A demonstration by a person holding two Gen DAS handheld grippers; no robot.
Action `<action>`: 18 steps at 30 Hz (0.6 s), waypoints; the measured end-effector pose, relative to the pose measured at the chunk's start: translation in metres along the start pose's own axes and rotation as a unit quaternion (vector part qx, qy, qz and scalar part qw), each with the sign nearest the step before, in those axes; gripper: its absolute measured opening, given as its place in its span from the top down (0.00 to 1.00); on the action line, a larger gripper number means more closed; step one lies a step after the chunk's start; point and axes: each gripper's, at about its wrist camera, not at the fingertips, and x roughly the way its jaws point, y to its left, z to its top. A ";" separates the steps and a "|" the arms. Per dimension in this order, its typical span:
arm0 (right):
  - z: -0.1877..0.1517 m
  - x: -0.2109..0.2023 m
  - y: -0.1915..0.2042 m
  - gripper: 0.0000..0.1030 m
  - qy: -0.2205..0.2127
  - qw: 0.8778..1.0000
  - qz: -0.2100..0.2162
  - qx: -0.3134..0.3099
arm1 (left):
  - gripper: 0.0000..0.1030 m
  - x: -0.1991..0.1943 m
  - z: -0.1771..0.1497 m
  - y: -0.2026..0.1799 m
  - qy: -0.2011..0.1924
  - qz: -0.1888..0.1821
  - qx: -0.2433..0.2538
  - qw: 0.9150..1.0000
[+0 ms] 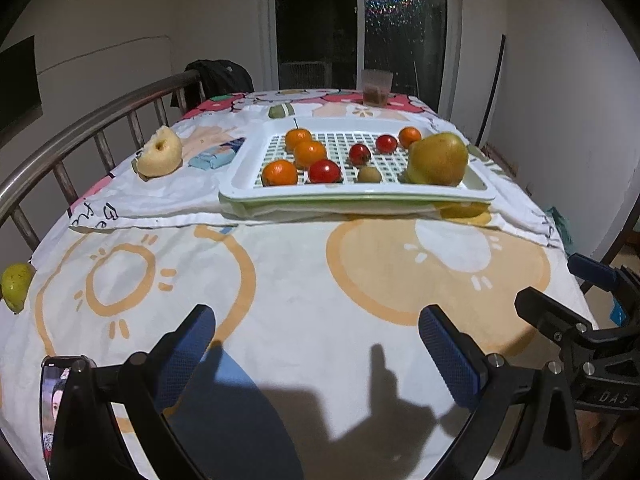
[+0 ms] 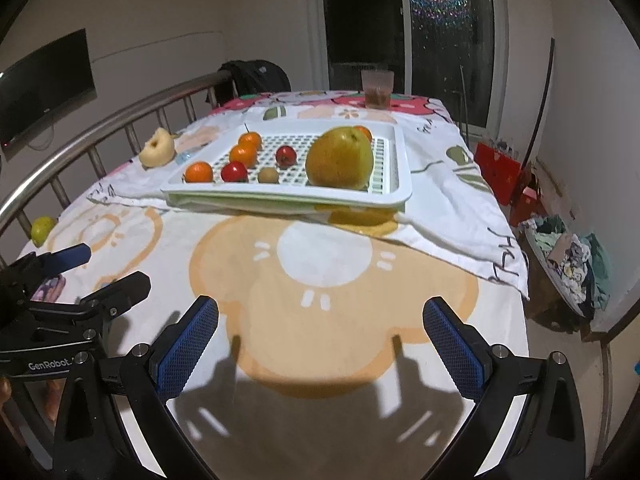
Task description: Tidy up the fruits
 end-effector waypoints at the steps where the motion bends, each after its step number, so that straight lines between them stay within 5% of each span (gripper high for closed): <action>1: -0.001 0.002 -0.001 0.00 0.004 1.000 -0.001 0.002 | 0.00 0.002 0.000 -0.001 0.004 0.000 0.001 1.000; 18: -0.011 0.027 -0.010 0.00 0.061 0.998 -0.016 0.018 | 0.00 0.022 -0.005 -0.005 0.034 0.002 0.014 0.999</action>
